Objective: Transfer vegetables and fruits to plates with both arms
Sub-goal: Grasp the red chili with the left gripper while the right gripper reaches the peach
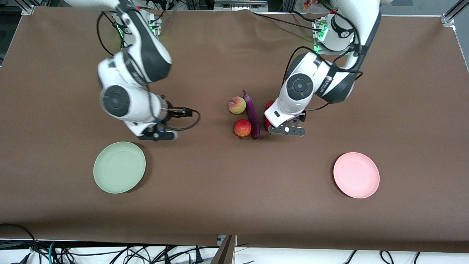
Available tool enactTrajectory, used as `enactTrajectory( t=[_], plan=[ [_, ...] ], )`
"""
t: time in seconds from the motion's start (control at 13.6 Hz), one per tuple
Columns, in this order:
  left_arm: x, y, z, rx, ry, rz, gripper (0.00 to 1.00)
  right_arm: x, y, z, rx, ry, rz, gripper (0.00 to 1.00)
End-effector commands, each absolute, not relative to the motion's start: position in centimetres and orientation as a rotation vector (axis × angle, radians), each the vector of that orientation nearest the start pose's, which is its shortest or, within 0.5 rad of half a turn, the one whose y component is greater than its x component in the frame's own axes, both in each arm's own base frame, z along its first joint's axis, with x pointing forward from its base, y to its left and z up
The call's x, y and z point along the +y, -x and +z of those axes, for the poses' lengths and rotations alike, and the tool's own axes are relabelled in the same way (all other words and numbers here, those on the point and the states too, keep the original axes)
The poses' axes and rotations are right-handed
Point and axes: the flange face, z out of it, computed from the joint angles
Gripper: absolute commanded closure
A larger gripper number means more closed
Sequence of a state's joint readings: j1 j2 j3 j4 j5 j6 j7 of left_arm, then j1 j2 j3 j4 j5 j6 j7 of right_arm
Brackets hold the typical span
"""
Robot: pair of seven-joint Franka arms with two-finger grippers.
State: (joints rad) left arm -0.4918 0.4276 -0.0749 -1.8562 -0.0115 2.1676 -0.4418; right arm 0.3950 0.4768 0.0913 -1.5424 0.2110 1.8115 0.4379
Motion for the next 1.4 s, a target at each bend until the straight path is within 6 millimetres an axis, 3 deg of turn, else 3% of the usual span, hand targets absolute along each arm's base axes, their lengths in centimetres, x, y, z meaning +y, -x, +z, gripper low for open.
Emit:
enactTrajectory(
  t=[0.0, 0.15, 0.29, 0.37, 0.44, 0.52, 0.59, 0.74, 0.88, 1.03, 1.33],
  plan=[
    [-33.6, -50.5, 22.6, 0.188, 3.146, 0.135, 0.0, 36.3, -56.8, 32.5, 0.113, 2.989, 0.449, 0.0],
    [-34.5, -49.6, 19.6, 0.169, 3.16, 0.126, 0.0, 38.3, -55.6, 29.8, 0.117, 2.991, 0.418, 0.0],
    [-35.3, -48.8, 18.0, 0.152, 3.168, 0.14, 0.07, 40.7, -53.8, 28.3, 0.087, 2.975, 0.422, 0.0],
    [-35.4, -48.6, 17.4, 0.153, 3.167, 0.148, 0.17, 42.1, -53.0, 27.9, 0.094, 2.967, 0.422, 0.0],
    [-35.3, -48.6, 16.8, 0.15, 3.162, 0.163, 0.35, 43.6, -52.0, 27.6, 0.113, 2.971, 0.408, 0.0],
    [-35.1, -48.7, 16.7, 0.145, 3.162, 0.166, 0.59, 44.6, -51.5, 27.5, 0.13, 2.968, 0.388, 0.0],
    [-34.8, -48.9, 16.9, 0.135, 3.164, 0.161, 0.76, 45.6, -50.8, 27.1, 0.121, 2.969, 0.379, 0.0],
    [-34.8, -49.3, 18.5, 0.133, 3.171, 0.139, 0.98, 45.8, -50.5, 26.6, 0.118, 2.971, 0.385, 0.0],
    [-33.6, -50.7, 21.0, 0.116, 3.178, 0.111, 1.0, 46.3, -49.6, 25.2, 0.11, 2.975, 0.393, 0.0],
    [-30.1, -53.6, 23.4, 0.079, 3.181, 0.074, 1.0, 47.3, -48.3, 24.5, 0.088, 2.972, 0.375, 0.0],
    [-22.5, -59.8, 27.4, 0.211, 3.181, 0.006, 0.99, 49.3, -46.7, 23.6, 0.109, 2.966, 0.335, 0.0]
  ],
)
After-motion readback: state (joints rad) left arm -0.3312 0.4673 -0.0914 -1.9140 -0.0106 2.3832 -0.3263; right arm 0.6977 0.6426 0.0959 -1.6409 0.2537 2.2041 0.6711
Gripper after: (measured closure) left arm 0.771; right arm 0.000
